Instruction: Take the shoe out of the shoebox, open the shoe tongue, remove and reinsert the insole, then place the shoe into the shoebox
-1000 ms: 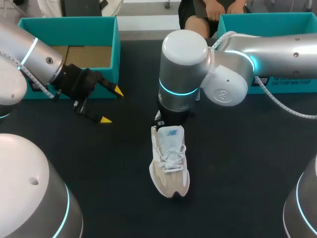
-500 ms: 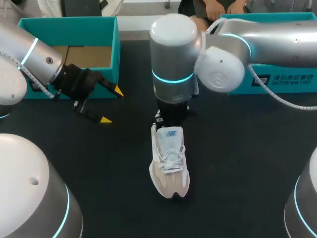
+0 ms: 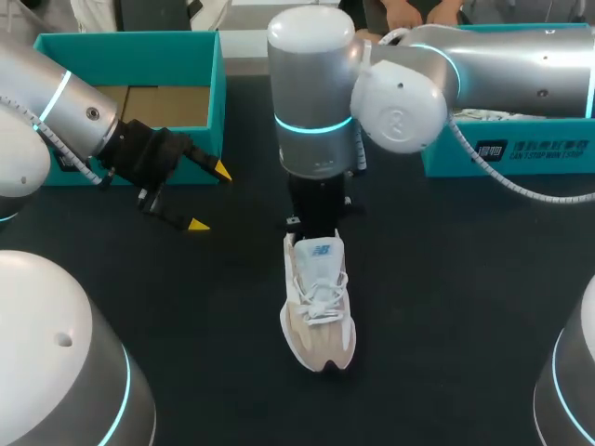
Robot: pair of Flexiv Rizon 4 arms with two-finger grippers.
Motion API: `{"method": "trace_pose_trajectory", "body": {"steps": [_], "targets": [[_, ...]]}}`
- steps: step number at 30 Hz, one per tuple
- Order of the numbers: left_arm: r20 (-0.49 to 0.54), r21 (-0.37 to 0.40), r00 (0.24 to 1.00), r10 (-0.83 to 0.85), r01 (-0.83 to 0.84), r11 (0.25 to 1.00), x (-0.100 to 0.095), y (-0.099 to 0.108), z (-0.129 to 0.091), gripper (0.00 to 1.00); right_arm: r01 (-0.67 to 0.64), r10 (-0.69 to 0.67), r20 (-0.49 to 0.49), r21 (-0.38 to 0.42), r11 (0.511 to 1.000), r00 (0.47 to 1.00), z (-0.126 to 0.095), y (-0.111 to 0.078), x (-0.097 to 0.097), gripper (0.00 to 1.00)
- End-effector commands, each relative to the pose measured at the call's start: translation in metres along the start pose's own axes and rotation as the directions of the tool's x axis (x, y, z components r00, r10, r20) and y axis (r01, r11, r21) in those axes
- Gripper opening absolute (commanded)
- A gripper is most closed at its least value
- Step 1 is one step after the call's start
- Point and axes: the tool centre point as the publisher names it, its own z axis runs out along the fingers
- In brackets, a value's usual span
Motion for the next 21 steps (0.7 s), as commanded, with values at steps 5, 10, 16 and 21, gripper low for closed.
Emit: {"method": "trace_pose_trajectory", "body": {"steps": [5, 10, 16, 21], "targets": [[-0.001, -0.004, 1.000, 0.000, 0.000, 1.000, 0.0003, -0.0006, 0.0001, 1.00, -0.051, 0.054, -0.056, 0.040, 0.998, 0.997, -0.0045, 0.0003, 0.0073, 0.21], [-0.001, -0.004, 1.000, 0.000, 0.000, 1.000, 0.0003, -0.0006, 0.0001, 1.00, -0.068, 0.070, -0.072, 0.028, 0.997, 0.995, -0.0044, 0.0023, 0.0107, 1.00], [-0.001, -0.004, 1.000, 0.000, 0.000, 1.000, 0.0003, -0.0006, 0.0001, 1.00, -0.079, 0.082, -0.079, 0.034, 0.996, 0.994, 0.0013, 0.0020, 0.0093, 1.00], [-0.001, -0.004, 1.000, 0.000, 0.000, 1.000, 0.0003, -0.0006, 0.0001, 1.00, -0.067, 0.071, -0.093, 0.046, 0.997, 0.993, 0.0009, 0.0069, 0.0101, 1.00]]}}
